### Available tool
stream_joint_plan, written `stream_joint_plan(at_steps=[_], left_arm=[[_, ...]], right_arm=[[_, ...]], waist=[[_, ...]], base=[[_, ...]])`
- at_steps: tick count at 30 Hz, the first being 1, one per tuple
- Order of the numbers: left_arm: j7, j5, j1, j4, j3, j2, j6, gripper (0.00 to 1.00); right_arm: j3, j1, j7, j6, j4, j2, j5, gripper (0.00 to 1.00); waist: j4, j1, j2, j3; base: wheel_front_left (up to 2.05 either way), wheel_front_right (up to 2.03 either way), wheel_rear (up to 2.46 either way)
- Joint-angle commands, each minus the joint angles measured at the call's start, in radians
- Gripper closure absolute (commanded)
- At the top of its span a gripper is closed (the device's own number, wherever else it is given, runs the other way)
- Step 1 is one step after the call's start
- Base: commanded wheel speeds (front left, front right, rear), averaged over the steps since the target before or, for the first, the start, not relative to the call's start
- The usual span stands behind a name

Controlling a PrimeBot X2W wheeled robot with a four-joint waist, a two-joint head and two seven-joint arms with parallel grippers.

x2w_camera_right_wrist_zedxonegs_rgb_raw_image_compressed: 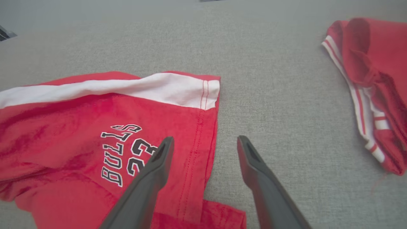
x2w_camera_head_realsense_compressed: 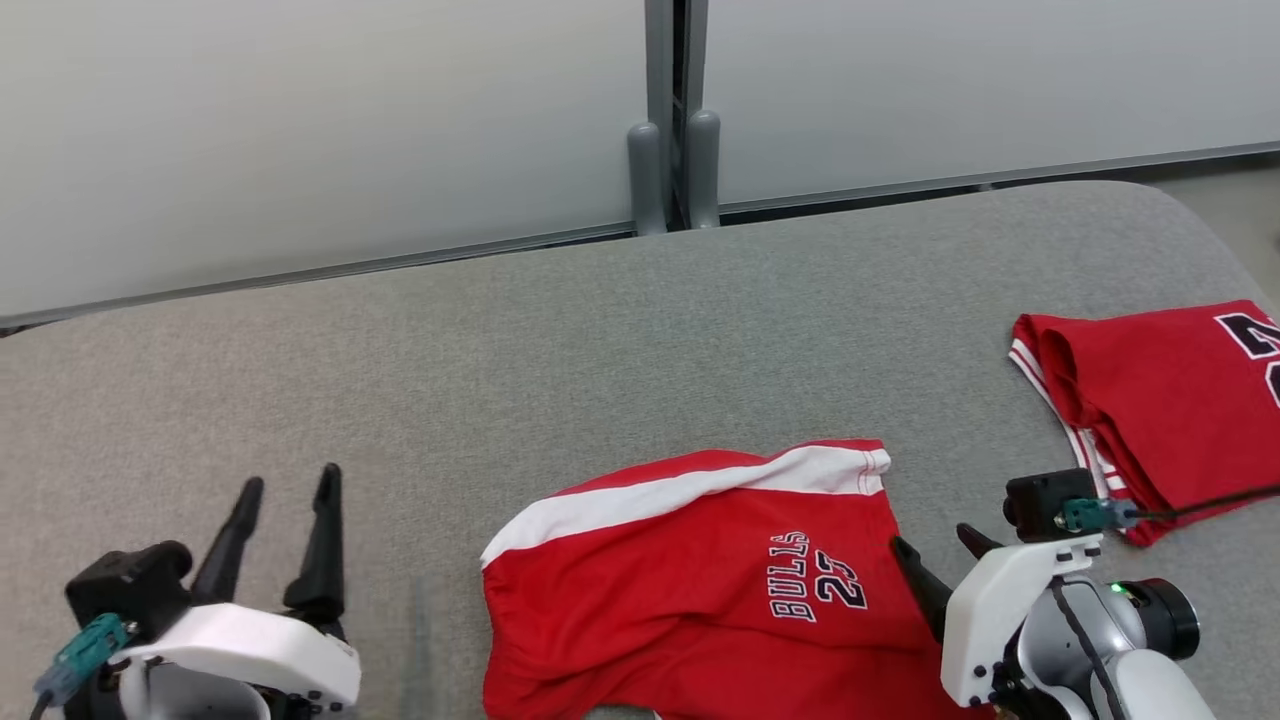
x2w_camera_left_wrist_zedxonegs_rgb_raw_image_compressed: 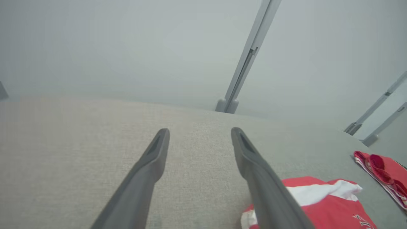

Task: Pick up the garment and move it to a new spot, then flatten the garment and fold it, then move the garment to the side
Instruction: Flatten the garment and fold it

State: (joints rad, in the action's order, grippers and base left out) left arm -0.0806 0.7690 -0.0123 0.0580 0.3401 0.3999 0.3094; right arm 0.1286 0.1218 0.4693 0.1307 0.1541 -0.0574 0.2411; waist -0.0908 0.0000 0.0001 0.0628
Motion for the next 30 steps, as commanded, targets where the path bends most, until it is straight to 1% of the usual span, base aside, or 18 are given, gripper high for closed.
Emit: stream_joint_plan(at_steps=[1, 4, 8, 10, 15, 20, 21, 22, 23, 24, 25, 26, 27, 28, 29, 30], left_arm=[[-0.015, -0.009, -0.015, -0.004, -0.009, 0.009, -0.005, 0.0], [-0.096, -0.038, -0.017, -0.024, -0.032, 0.017, -0.016, 0.0], [-0.155, -0.071, -0.008, -0.036, -0.064, 0.026, -0.028, 0.0], [-0.167, -0.087, 0.004, -0.047, -0.072, 0.018, -0.027, 0.0], [-0.178, -0.112, 0.021, -0.073, -0.08, 0.006, -0.018, 0.0], [-0.18, -0.145, 0.027, -0.105, -0.068, 0.008, 0.001, 0.0], [-0.18, -0.139, 0.028, -0.108, -0.07, 0.004, 0.0, 0.0], [-0.18, -0.132, 0.031, -0.11, -0.071, 0.002, -0.007, 0.0], [-0.18, -0.12, 0.033, -0.11, -0.075, -0.003, -0.015, 0.0], [-0.181, -0.103, 0.035, -0.103, -0.081, -0.011, -0.032, 0.0], [-0.182, -0.095, 0.036, -0.097, -0.087, -0.013, -0.049, 0.0], [-0.183, -0.087, 0.04, -0.092, -0.092, -0.012, -0.071, 0.0], [-0.184, -0.073, 0.044, -0.085, -0.1, -0.019, -0.093, 0.0], [-0.184, -0.082, 0.051, -0.085, -0.108, -0.012, -0.109, 0.0], [-0.185, -0.088, 0.066, -0.087, -0.115, -0.01, -0.142, 0.0], [-0.185, -0.091, 0.075, -0.094, -0.117, -0.006, -0.155, 0.0]], right_arm=[[-0.005, 0.009, 0.01, 0.0, 0.009, 0.0, 0.001, 0.0], [-0.032, 0.047, 0.074, 0.0, 0.059, 0.002, -0.015, 0.0], [-0.037, 0.088, 0.144, 0.001, 0.125, 0.004, -0.009, 0.0], [-0.044, 0.103, 0.163, 0.001, 0.15, 0.003, -0.012, 0.0], [-0.077, 0.113, 0.23, 0.0, 0.201, 0.003, -0.062, 0.0], [-0.085, 0.11, 0.248, 0.0, 0.224, 0.004, -0.075, 0.0], [-0.084, 0.109, 0.251, 0.0, 0.228, 0.005, -0.075, 0.07], [-0.083, 0.109, 0.257, 0.0, 0.234, 0.005, -0.076, 0.53], [-0.083, 0.11, 0.259, 0.0, 0.237, 0.005, -0.078, 0.63], [-0.082, 0.111, 0.261, 0.0, 0.24, 0.005, -0.08, 0.76], [-0.081, 0.112, 0.261, 0.0, 0.242, 0.005, -0.081, 0.85], [-0.078, 0.113, 0.257, 0.0, 0.241, 0.005, -0.082, 1.0], [-0.074, 0.114, 0.253, 0.0, 0.241, 0.005, -0.083, 1.0], [-0.069, 0.116, 0.247, 0.0, 0.24, 0.004, -0.082, 1.0], [-0.066, 0.118, 0.239, 0.0, 0.238, 0.005, -0.082, 1.0], [-0.064, 0.118, 0.235, 0.0, 0.236, 0.005, -0.086, 1.0]], waist=[[0.017, 0.0, -0.0001, 0.008], [0.048, 0.0, -0.0001, 0.014], [0.086, 0.0, -0.0001, 0.022], [0.101, 0.0, -0.0001, 0.025], [0.129, 0.0, -0.0001, 0.029], [0.146, 0.0, -0.0001, 0.031], [0.148, 0.0, -0.0001, 0.031], [0.15, 0.0, -0.0001, 0.031], [0.151, 0.0, -0.0001, 0.031], [0.153, 0.0, -0.0001, 0.031], [0.154, 0.0, -0.0001, 0.031], [0.155, 0.0, -0.0001, 0.031], [0.156, 0.0, -0.0001, 0.031], [0.156, 0.0, -0.0001, 0.032], [0.155, 0.0, -0.0001, 0.033], [0.153, 0.0, -0.0001, 0.033]], base=[[0.0, 0.0, 0.0], [0.0, 0.0, 0.0], [0.0, 0.0, 0.0], [0.0, 0.0, 0.0], [0.0, 0.0, 0.0], [0.0, 0.0, 0.0], [0.0, 0.0, 0.0], [0.0, 0.0, 0.0], [0.0, 0.0, 0.0], [0.0, 0.0, 0.0], [0.0, 0.0, 0.0], [0.0, 0.0, 0.0], [0.0, 0.0, 0.0], [0.0, 0.0, 0.0], [0.0, 0.0, 0.0], [0.0, 0.0, 0.0]])
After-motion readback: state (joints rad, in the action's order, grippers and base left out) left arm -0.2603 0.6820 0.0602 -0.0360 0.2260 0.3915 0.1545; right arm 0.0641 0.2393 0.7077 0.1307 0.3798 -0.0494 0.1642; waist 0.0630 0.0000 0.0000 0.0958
